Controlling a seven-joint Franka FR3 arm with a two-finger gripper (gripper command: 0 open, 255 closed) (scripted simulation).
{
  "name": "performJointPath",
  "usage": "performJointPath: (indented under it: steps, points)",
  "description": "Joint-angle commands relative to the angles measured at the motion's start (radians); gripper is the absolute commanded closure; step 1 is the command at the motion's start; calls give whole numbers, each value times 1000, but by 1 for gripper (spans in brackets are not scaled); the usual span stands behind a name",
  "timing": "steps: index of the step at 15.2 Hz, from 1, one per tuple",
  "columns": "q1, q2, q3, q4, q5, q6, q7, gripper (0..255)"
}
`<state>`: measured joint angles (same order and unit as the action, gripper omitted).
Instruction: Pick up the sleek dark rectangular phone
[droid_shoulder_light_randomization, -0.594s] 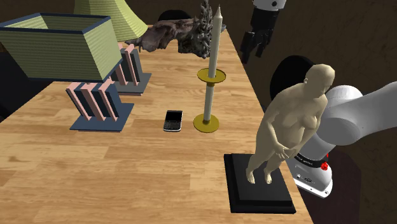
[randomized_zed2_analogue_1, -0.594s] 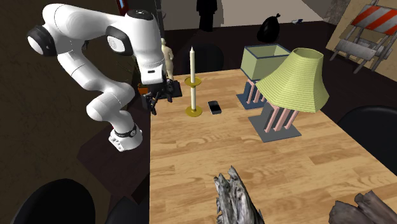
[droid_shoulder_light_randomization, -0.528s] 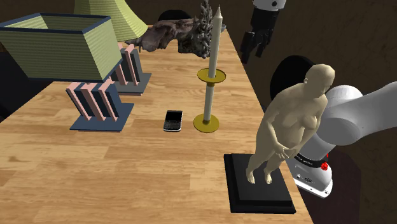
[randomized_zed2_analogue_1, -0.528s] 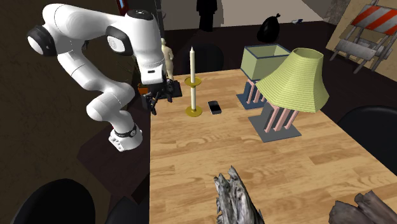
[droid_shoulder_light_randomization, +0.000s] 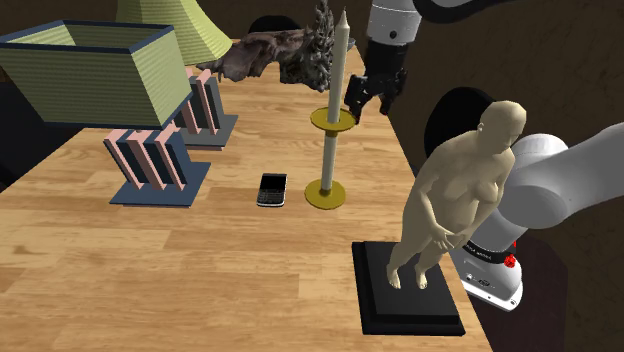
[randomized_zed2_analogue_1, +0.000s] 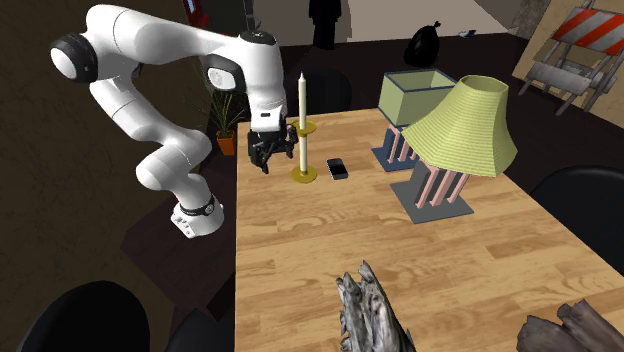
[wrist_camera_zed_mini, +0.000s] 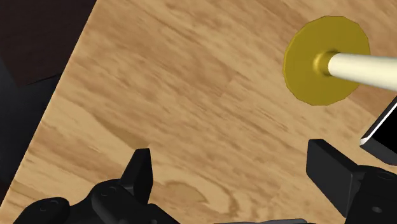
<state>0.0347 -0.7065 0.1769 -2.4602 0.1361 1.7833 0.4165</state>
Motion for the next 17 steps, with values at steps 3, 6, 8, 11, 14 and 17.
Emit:
performJointPath:
  steps: [3,6,8,11,14,17]
  points:
    - [4,87,100,15,57,81,165,0]
    - [-1,167,171,43,83,143,284,0]
    - [-7,229,217,70,91,184,365,0]
    - [-21,331,285,121,86,243,489,0]
    - [-39,446,350,186,56,297,622,0]
    - [-54,572,405,264,-2,342,764,0]
